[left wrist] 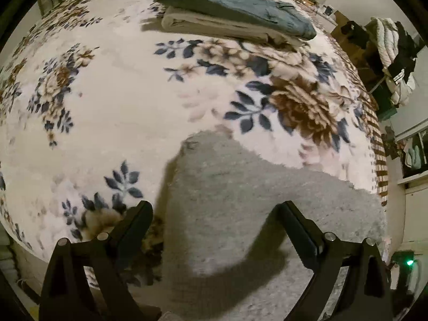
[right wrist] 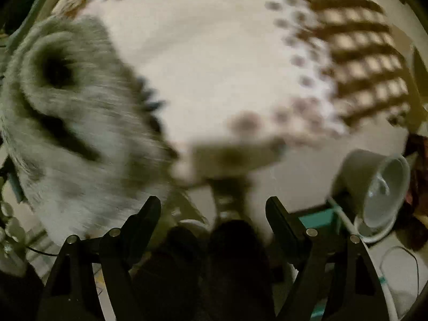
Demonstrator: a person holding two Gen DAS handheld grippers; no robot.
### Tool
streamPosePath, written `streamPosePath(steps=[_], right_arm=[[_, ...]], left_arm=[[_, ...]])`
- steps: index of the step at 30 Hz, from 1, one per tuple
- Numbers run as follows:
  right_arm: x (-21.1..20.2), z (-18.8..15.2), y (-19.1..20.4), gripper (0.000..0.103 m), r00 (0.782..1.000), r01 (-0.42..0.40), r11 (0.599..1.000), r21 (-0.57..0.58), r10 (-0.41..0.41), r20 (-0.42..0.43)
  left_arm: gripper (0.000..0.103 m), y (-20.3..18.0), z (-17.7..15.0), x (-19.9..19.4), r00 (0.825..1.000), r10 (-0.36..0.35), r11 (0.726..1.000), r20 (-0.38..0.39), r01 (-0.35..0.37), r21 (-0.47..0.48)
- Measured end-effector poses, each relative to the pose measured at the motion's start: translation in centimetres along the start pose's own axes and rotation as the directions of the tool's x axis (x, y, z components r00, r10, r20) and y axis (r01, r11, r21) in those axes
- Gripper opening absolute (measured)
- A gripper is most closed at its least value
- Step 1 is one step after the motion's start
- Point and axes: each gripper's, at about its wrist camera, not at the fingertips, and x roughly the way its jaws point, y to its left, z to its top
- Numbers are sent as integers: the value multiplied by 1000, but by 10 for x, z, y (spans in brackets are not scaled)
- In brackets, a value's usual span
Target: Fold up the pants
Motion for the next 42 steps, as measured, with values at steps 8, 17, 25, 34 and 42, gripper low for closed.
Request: streamPosePath(steps=[8,17,25,34,42], right_arm=[[-57,41,80,83,871,-462,877,-131,477,119],[-58,84,78,16,919,-255,967,-27,251,302],[-56,52,24,67,892,-412,911,16,400,211],[1,6,28,17,909,-402,915,19,396,128],[-20,-33,6,16,963,-259,962,89,250,100]], left_arm=[[97,-6,-2,-1,1000,27,999,3,-27,40],[97,-13,2,-4,1000,10,997,6,-11,82],[97,-13,5,13,999,-34,998,-26,35,45],[97,-20,8,16,999,-34,996,-13,35,83],[97,-29,6,19,998,-64,994,-24,65,89]])
